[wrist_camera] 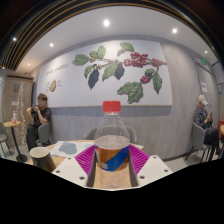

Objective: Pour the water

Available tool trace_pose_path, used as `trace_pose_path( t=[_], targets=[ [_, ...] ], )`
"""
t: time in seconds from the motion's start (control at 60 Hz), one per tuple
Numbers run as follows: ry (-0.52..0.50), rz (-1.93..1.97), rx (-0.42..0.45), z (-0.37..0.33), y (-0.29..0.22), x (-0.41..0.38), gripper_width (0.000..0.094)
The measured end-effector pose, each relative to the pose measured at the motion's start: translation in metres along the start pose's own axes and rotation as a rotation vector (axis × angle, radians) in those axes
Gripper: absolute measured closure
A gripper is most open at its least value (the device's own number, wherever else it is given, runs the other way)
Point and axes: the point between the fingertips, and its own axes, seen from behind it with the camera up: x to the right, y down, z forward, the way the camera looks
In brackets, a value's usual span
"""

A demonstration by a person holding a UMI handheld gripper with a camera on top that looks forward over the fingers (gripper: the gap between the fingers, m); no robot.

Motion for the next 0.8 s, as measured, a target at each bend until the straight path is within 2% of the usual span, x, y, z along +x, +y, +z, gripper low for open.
trace_pose_path(
  t=[0.067,0.217,0.333,0.533,0.55,0.7,0.717,0.8],
  targets=[
    [0.051,0.009,0.035,0.0,-0.001,0.004,0.0476],
    [0.071,-0.071,0.039,0.001,0.0,-0.001,0.0618],
    [0.093,-0.284,0.028,-0.001,-0.013,-0.008,0.0619],
    [0.18,-1.122,0.038,0.007,-0.036,-0.068,0.0619],
    [0.17,-1.206,0.028,0.001,-0.05,-0.067,0.0618],
    [0.16,-1.811,0.034,-0.006,-0.062,-0.115,0.0615],
    [0.139,-1.856,0.032,0.005,-0.086,-0.119,0.0615],
    [0.151,-2.104,0.036,0.003,-0.097,-0.13,0.0611]
  ],
)
